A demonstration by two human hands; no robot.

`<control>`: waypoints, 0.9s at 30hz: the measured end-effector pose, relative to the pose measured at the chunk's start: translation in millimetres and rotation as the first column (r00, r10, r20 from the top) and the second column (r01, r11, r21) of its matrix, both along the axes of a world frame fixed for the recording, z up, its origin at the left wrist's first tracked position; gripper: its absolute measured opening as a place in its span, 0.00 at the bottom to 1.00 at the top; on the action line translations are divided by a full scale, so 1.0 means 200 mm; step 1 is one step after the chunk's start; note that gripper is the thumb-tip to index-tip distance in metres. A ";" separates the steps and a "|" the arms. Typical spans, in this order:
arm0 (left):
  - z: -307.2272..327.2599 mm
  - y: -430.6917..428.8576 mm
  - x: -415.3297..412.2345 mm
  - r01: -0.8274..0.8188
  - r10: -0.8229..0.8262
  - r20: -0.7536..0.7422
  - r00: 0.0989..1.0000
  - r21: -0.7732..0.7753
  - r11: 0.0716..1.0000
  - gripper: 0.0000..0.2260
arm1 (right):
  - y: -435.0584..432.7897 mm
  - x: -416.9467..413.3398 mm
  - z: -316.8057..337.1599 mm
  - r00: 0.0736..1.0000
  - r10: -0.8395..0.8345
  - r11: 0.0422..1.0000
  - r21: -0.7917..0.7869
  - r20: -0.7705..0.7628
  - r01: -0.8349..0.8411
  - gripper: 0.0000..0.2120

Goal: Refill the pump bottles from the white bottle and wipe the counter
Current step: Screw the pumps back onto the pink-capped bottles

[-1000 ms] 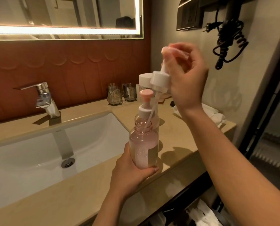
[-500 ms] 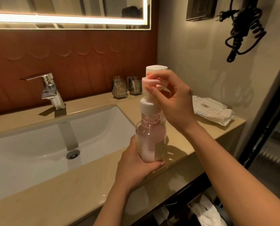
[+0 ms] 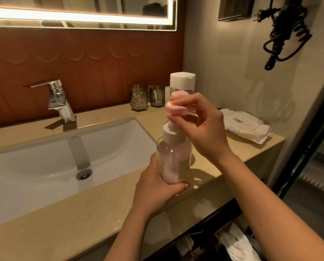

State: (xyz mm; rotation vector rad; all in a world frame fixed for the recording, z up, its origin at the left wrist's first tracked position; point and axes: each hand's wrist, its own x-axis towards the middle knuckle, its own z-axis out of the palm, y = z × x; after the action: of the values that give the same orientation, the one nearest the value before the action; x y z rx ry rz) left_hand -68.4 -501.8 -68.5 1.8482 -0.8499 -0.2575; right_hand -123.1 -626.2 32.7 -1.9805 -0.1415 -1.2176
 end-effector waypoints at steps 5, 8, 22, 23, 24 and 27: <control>0.00 0.00 0.00 0.009 -0.009 0.008 1.000 0.002 1.000 0.36 | 0.02 -0.01 -0.03 0.999 0.037 0.996 0.078 -0.036 -0.034 0.16; 0.00 0.00 0.00 0.002 -0.003 0.012 1.000 0.006 1.000 0.36 | 0.02 -0.03 -0.05 0.997 0.056 0.993 0.111 -0.057 -0.050 0.25; -0.01 0.00 0.01 -0.005 0.005 0.006 1.000 0.021 1.000 0.35 | 0.00 0.01 0.06 0.810 0.254 0.961 0.232 -0.529 -0.149 0.28; -0.01 0.00 0.01 -0.007 0.007 0.004 1.000 0.023 1.000 0.35 | 0.00 0.02 0.06 0.780 0.261 0.961 0.229 -0.569 -0.155 0.30; -0.01 0.00 0.01 -0.009 0.009 0.003 1.000 0.025 1.000 0.34 | 0.00 0.03 0.07 0.759 0.266 0.961 0.222 -0.594 -0.163 0.30; -0.02 -0.01 0.02 -0.014 0.014 0.006 1.000 0.033 0.999 0.34 | 0.00 0.03 0.06 0.717 0.252 0.967 0.200 -0.650 -0.159 0.26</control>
State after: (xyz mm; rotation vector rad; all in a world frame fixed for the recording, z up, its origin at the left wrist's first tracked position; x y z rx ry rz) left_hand -64.6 -502.8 -71.5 1.8859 -0.8406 -0.2594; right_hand -116.2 -625.3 44.3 -2.0955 0.0846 -0.2983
